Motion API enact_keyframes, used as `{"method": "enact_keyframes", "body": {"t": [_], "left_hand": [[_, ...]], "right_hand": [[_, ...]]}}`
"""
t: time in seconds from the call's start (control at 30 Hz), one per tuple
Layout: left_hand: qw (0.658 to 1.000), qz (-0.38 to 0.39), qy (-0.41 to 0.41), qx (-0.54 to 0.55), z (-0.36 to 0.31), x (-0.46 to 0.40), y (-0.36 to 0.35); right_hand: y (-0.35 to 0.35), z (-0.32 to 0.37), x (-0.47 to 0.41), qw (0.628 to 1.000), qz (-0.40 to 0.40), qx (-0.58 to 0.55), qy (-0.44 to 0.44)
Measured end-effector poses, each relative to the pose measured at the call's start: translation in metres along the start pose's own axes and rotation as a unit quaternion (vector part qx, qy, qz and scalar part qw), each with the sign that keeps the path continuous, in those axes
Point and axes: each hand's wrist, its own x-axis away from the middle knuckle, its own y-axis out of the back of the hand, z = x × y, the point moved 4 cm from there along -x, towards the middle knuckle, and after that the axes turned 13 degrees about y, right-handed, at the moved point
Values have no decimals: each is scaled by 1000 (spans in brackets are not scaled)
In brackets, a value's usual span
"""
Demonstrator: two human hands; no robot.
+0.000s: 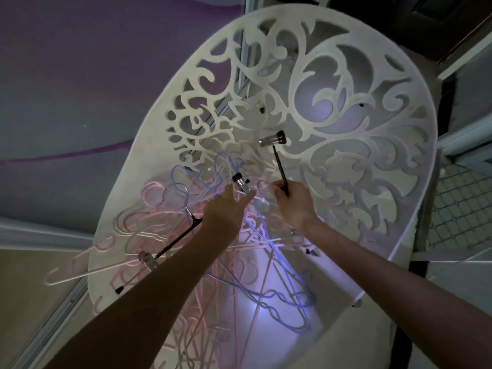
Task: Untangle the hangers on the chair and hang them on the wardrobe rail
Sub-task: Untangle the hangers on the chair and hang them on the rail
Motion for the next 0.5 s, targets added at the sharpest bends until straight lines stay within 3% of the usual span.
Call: {"method": "enact_keyframes", "body": {"t": [0.17,0.5], "left_hand": [[996,-79,-41,11,2,-1,-5],[995,-82,-50,30,5,-3,-3]], "right_hand": [[-8,-8,4,994,-31,-107,-20],[-17,-15,-2,987,-31,-153,-22]]}}
